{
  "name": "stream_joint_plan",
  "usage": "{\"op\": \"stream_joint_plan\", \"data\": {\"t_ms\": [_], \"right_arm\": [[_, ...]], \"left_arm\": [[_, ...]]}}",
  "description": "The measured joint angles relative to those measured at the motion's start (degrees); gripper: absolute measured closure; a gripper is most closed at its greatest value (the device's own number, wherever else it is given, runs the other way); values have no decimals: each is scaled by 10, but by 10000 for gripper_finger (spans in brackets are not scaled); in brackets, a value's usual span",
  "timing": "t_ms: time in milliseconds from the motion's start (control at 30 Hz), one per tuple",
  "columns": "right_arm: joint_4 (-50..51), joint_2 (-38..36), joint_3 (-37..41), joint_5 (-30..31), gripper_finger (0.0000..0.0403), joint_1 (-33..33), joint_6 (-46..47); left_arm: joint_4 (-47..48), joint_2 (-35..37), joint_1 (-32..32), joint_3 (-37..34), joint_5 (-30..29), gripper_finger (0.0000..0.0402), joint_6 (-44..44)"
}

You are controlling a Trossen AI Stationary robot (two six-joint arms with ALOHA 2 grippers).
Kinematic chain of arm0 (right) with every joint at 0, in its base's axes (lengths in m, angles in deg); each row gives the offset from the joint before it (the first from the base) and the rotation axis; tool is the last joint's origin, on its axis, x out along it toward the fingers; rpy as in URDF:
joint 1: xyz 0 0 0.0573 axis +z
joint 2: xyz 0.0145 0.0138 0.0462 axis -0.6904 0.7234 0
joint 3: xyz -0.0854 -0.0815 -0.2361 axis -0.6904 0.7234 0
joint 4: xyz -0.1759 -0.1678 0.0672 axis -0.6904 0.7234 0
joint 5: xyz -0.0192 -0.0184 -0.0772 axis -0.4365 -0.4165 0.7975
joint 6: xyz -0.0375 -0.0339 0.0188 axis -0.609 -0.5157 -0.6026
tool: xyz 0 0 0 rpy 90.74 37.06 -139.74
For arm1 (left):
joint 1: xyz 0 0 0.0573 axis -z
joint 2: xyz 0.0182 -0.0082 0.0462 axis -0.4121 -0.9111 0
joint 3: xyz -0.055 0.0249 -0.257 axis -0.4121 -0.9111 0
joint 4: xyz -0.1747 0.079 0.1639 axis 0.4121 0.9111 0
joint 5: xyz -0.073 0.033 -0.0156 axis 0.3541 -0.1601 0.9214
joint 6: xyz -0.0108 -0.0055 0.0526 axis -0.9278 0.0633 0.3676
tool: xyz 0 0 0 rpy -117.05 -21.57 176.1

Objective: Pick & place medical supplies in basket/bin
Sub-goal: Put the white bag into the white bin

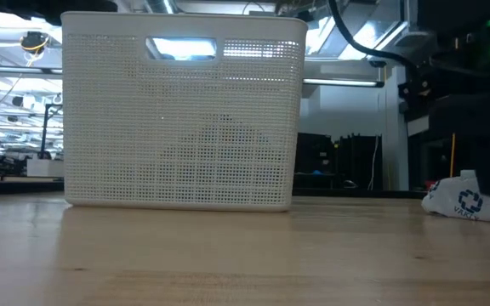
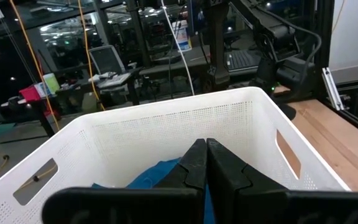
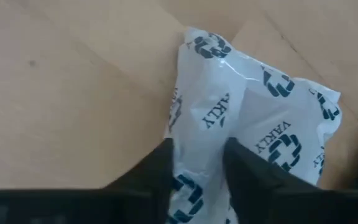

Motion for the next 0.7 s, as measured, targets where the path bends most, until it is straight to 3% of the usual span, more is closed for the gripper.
{"op": "stream_joint_plan", "data": {"t_ms": [200, 533, 700], "right_arm": [[-14, -1, -2, -5, 387, 1, 1], [20, 6, -50, -17, 403, 1, -22], [42, 4, -103, 26, 402, 5, -48]], "left_arm": [[0, 0, 0, 0, 0, 394, 0], [0, 0, 0, 0, 0, 399, 0], [0, 0, 0, 0, 0, 395, 0]]}}
